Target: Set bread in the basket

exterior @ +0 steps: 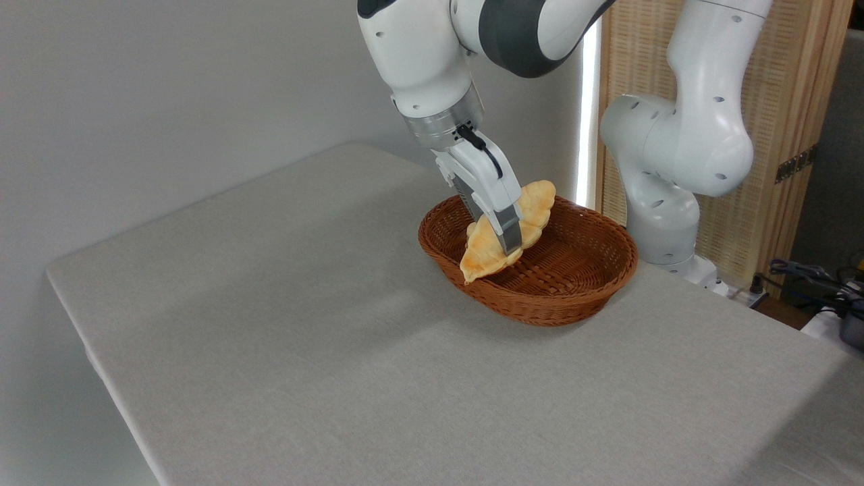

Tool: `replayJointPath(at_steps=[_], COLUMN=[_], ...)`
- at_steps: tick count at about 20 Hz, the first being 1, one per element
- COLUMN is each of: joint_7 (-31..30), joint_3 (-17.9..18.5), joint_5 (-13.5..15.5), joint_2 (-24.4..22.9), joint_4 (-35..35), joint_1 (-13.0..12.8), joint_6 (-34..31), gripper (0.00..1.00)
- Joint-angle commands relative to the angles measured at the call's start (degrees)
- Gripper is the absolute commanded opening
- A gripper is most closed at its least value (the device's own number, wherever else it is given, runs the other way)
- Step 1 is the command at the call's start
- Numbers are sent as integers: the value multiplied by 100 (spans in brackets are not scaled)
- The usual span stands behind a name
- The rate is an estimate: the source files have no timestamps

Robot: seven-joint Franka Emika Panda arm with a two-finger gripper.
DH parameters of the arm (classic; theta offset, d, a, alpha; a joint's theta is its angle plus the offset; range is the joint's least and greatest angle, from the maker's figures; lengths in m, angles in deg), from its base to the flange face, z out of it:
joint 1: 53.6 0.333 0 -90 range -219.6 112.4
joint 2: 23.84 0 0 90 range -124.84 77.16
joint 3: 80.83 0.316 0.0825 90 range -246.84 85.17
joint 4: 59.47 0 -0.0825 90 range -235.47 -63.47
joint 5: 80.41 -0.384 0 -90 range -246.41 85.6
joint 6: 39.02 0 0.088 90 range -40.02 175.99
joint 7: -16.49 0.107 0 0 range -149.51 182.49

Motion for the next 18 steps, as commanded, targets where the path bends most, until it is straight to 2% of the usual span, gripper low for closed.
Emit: replayJointPath(at_steps=[1,9,14,18], joint_7=[97,71,-96,-631], joint_3=[26,17,-9,-18], joint_5=[-59,-16,28,116], joint_2=[-56,-65,22,365], joint_4=[-6,142,643,1092], joint_1=[-52,-60,-60,-60], joint_6=[-108,23,629,1217], gripper=[100,100,100,100])
